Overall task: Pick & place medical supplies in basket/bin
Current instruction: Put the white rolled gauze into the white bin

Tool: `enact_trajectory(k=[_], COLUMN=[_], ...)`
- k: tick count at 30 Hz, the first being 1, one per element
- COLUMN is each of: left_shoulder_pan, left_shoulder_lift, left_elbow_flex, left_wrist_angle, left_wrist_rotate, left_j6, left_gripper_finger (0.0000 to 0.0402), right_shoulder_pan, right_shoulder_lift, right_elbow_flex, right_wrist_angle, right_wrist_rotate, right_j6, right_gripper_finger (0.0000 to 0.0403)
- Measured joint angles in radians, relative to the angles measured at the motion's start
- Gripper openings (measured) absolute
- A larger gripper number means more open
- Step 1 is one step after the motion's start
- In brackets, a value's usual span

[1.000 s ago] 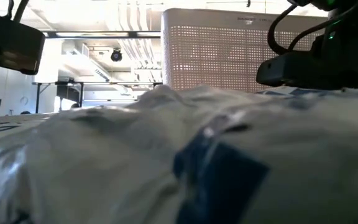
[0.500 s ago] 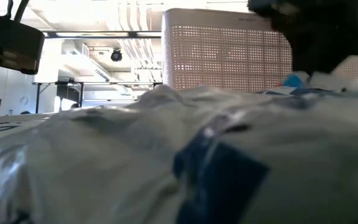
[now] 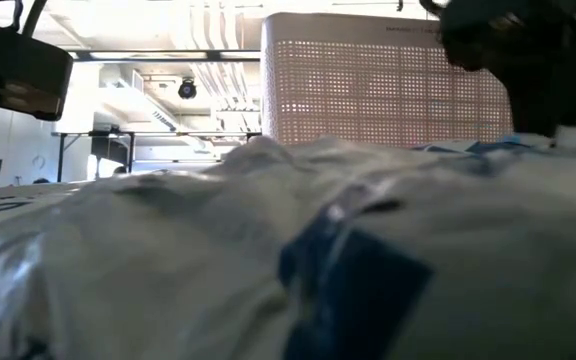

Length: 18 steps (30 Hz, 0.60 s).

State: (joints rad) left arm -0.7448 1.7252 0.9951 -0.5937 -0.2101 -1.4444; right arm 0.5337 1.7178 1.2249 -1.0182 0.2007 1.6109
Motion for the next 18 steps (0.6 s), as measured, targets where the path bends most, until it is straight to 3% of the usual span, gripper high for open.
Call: enact_trajectory(k=[6, 11, 18], left_shoulder_pan=[0.0, 0.0, 0.001], left_shoulder_lift=[0.0, 0.0, -0.008], left_elbow_flex=[0.0, 0.0, -0.002], left_wrist_angle=[0.002, 0.003, 0.006], left_wrist_rotate=[-0.002, -0.003, 0.001], left_j6=[-0.026, -0.033, -0.036], left_gripper_finger=[0.0308, 0.0308, 0.0308], right_shoulder_pan=[-0.001, -0.03, -0.031], right_shoulder_lift=[-0.006, -0.005, -0.015], right_elbow_flex=[-0.015, -0.003, -0.002], right_wrist_angle=[0.0, -0.047, -0.046], right_wrist_rotate=[-0.053, -0.259, -0.298], right_j6=[-0.059, -0.217, -0.35], right_gripper_finger=[0.0038, 0.0038, 0.0038])
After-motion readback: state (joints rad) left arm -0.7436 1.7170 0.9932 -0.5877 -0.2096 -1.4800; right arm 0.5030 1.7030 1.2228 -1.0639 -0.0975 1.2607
